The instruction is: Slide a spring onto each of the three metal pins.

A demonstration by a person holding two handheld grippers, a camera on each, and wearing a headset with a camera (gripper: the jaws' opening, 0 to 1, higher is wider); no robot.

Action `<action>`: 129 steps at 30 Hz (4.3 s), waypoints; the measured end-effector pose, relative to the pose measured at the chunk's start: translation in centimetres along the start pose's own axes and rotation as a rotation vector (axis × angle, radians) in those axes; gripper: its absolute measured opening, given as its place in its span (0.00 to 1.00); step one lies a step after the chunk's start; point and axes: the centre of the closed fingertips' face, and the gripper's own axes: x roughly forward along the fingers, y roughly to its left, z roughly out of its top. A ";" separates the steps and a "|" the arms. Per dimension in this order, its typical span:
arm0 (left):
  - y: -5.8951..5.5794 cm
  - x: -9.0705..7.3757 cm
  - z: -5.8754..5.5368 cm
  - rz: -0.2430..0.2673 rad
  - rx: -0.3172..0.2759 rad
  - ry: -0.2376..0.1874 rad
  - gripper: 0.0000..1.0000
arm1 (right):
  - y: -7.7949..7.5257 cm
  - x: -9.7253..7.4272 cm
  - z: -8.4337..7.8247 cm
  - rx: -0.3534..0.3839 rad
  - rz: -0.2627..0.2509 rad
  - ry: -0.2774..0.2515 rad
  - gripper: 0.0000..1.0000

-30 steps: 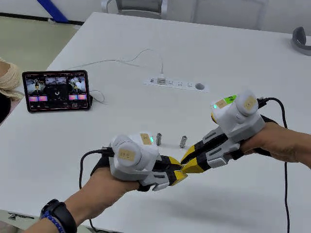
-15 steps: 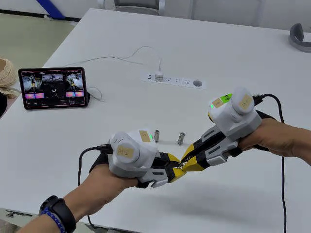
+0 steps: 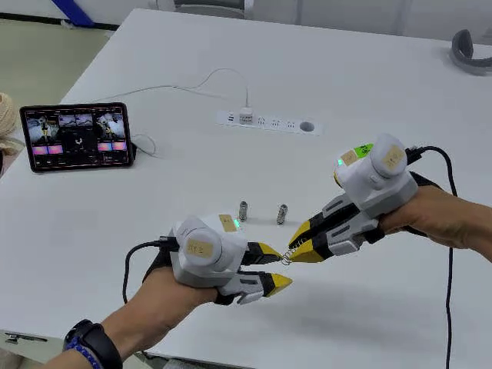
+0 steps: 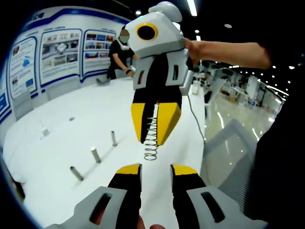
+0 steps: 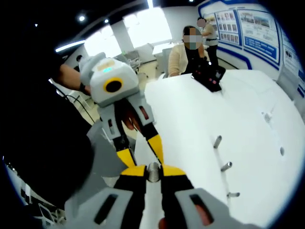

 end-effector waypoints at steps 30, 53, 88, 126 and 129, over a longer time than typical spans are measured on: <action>5.8 -3.6 -3.3 0.219 -0.178 -0.023 0.45 | -3.9 -2.1 -6.5 0.084 -0.195 0.090 0.13; 9.3 -6.2 -5.6 0.347 -0.253 0.012 0.70 | -10.1 -4.4 -8.6 0.119 -0.316 0.149 0.13; 9.4 -7.2 -7.4 0.359 -0.330 0.046 0.90 | -17.5 -3.3 -9.2 0.105 -0.343 0.205 0.13; 9.4 -8.4 -7.6 0.382 -0.352 0.042 0.88 | -19.0 0.1 -10.8 0.042 -0.308 0.290 0.13; 9.3 -8.4 -7.7 0.383 -0.353 0.046 0.88 | -19.0 0.4 -11.0 0.050 -0.302 0.286 0.13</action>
